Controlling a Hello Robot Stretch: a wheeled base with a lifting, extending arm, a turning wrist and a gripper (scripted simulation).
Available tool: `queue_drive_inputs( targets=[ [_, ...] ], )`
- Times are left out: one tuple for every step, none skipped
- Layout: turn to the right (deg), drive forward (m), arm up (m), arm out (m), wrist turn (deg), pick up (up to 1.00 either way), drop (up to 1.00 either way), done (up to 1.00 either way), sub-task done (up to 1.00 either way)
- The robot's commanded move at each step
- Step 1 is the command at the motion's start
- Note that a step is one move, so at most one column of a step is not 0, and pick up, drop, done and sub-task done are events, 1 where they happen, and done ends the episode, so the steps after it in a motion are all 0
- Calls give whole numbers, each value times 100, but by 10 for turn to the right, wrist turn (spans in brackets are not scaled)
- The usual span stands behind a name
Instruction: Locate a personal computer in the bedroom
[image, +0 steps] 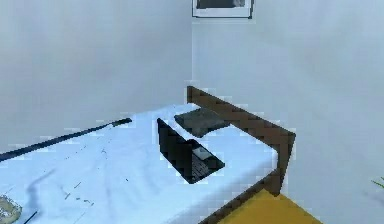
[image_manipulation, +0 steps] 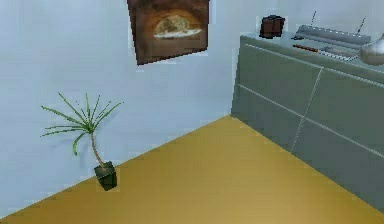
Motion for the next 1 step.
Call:
queue_drive_inputs(
  targets=[
    [0, 0, 0, 0, 0, 0, 0, 100, 0]
  ],
)
